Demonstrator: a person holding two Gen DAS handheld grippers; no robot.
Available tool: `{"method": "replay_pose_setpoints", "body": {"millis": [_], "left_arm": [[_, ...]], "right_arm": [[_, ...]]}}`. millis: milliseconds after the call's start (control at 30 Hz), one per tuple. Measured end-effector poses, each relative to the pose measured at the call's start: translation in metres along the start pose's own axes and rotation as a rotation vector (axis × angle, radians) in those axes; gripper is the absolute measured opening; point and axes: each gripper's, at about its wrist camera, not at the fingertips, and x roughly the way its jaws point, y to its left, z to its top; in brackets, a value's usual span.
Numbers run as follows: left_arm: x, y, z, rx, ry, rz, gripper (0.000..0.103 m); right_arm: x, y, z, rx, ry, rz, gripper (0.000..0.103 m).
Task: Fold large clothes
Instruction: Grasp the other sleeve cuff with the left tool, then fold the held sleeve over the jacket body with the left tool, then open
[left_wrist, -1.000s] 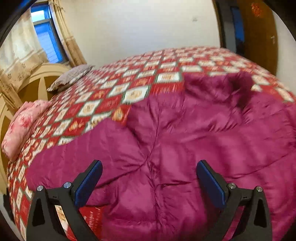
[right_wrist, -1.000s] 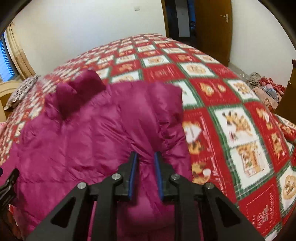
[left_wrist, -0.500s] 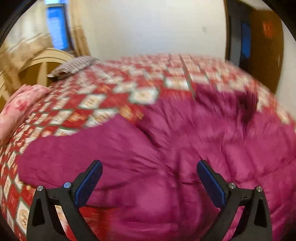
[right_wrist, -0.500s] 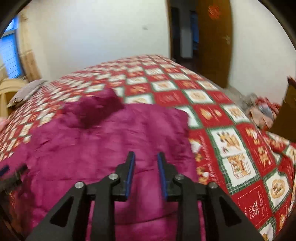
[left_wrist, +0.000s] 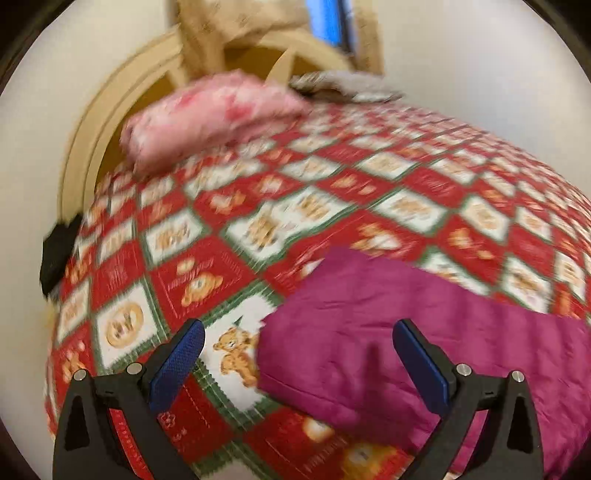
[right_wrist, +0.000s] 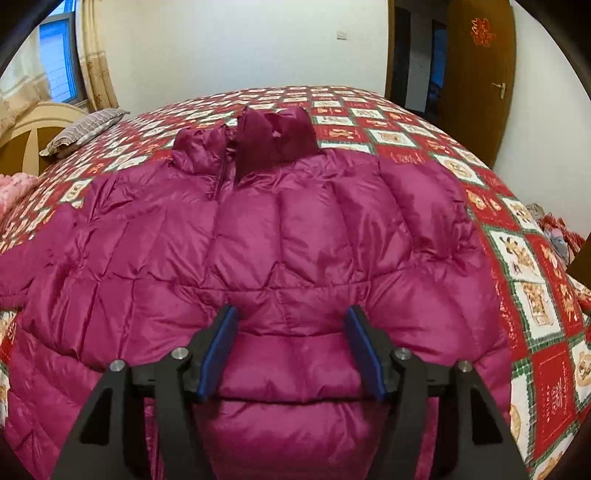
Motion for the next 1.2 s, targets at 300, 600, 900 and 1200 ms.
{"method": "replay_pose_setpoints", "body": {"millis": [300, 600, 900, 1200], "left_arm": [[0.025, -0.008, -0.022, -0.058, 0.070, -0.079, 0.069], [-0.012, -0.027, -0.013, -0.010, -0.036, -0.151, 0.022], [-0.178, -0.113, -0.004, 0.221, -0.380, -0.418, 0.022], [-0.278, -0.228, -0.093, 0.539, -0.426, -0.750, 0.022]], "right_arm": [[0.005, -0.002, -0.003, 0.002, 0.015, 0.010, 0.070], [0.004, -0.005, -0.004, 0.027, 0.010, 0.043, 0.071], [0.002, -0.014, -0.005, 0.064, -0.002, 0.091, 0.071], [0.000, -0.027, -0.006, 0.140, -0.026, 0.159, 0.071]]}}
